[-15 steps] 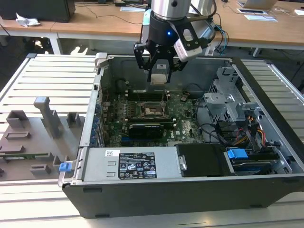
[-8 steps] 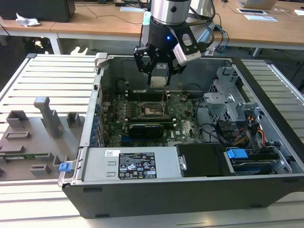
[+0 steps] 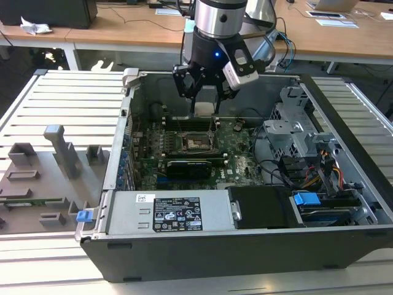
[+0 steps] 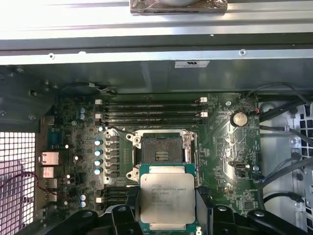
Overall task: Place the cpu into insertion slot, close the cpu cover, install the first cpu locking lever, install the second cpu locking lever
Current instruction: 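Place the cpu into insertion slot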
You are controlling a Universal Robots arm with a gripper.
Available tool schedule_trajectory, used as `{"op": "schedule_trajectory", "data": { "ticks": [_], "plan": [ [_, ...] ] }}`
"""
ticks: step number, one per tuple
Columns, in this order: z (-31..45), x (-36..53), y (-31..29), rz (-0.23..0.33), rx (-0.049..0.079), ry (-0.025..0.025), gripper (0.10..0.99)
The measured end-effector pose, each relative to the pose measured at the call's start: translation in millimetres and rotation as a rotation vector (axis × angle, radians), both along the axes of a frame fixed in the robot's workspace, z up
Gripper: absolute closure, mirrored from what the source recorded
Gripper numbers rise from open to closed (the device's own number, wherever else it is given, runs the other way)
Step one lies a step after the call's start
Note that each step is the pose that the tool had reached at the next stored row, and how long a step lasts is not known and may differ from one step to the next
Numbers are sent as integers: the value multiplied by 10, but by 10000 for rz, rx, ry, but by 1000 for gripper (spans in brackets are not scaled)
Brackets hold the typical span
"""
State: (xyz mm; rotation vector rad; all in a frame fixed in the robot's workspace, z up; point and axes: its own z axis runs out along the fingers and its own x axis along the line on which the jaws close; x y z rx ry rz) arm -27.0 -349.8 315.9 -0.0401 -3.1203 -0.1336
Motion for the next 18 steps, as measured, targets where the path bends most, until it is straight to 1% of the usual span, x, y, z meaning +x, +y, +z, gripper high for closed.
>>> {"op": "schedule_trajectory", "data": {
  "ticks": [4,9,14,18],
  "plan": [
    [-57,0,0,0,0,-1,545],
    [-94,0,0,0,1,-1,545],
    [-151,0,0,0,1,-1,545],
    [-182,0,0,0,0,-1,545]
  ]
}}
